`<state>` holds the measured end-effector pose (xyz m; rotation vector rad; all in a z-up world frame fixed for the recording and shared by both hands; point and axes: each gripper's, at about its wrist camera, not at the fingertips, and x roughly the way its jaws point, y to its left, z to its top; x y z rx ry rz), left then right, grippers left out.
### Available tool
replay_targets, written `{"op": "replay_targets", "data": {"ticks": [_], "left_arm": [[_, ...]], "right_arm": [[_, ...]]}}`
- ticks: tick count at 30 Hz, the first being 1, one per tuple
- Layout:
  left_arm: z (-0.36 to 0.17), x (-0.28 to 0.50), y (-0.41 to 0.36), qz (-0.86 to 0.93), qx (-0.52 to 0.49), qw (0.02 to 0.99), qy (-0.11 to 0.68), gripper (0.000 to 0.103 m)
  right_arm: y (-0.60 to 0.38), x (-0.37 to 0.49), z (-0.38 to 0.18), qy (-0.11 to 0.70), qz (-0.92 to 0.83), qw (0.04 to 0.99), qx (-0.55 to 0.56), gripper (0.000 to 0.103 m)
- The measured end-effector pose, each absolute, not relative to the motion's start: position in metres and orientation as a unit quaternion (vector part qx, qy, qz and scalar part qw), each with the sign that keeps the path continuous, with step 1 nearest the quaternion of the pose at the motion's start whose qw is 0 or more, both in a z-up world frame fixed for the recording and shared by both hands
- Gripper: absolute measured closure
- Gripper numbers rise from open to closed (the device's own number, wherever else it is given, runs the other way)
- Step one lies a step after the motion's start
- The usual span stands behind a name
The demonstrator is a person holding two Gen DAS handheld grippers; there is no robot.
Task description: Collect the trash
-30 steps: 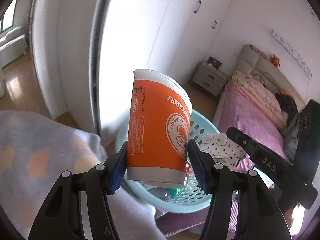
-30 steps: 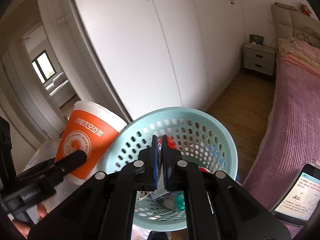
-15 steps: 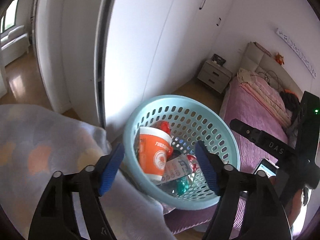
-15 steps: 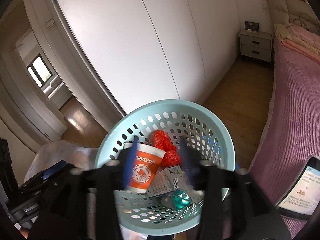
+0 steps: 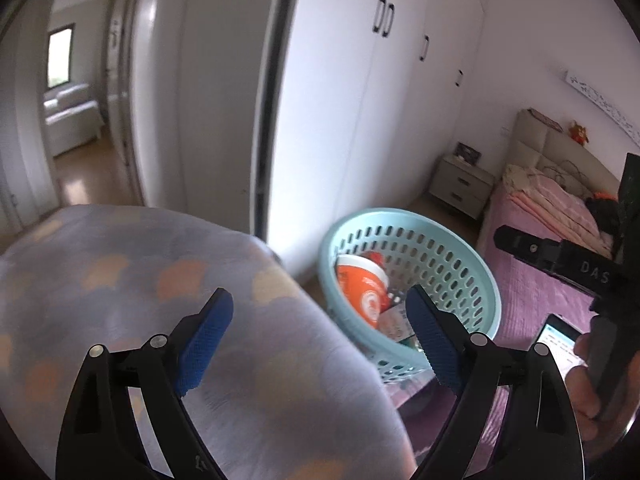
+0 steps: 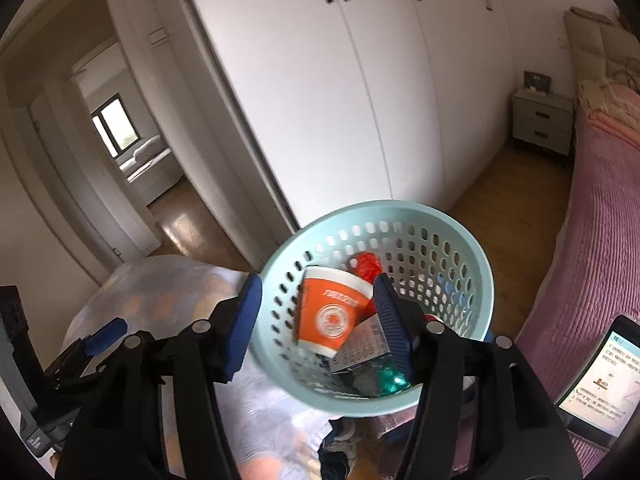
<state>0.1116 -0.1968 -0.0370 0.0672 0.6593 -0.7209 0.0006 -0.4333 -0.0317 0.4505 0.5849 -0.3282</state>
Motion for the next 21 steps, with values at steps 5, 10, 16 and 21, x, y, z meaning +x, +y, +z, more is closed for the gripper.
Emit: {"op": "replay_targets", "data": {"ticks": [5, 10, 16, 21], "left_arm": [[-0.037, 0.100, -0.171, -0.304, 0.042, 0.904, 0.298, 0.017], [-0.043, 0.084, -0.145, -0.233, 0.058, 0.938, 0.248, 0.017], [-0.052, 0.066, -0.121, -0.192, 0.053, 0.956, 0.215, 0.016], [-0.050, 0.069, -0.114, -0.187, 0.038, 0.959, 0.211, 0.011]], "right_arm": [[-0.403, -0.006, -0.027, 0.277, -0.161, 0.929, 0.188, 0.048], [-0.374, -0.021, -0.025, 0.225, -0.207, 0.939, 0.157, 0.048], [-0.344, -0.039, -0.021, 0.183, -0.230, 0.949, 0.112, 0.048], [-0.340, -0.047, -0.018, 0.173, -0.242, 0.949, 0.107, 0.048]]}}
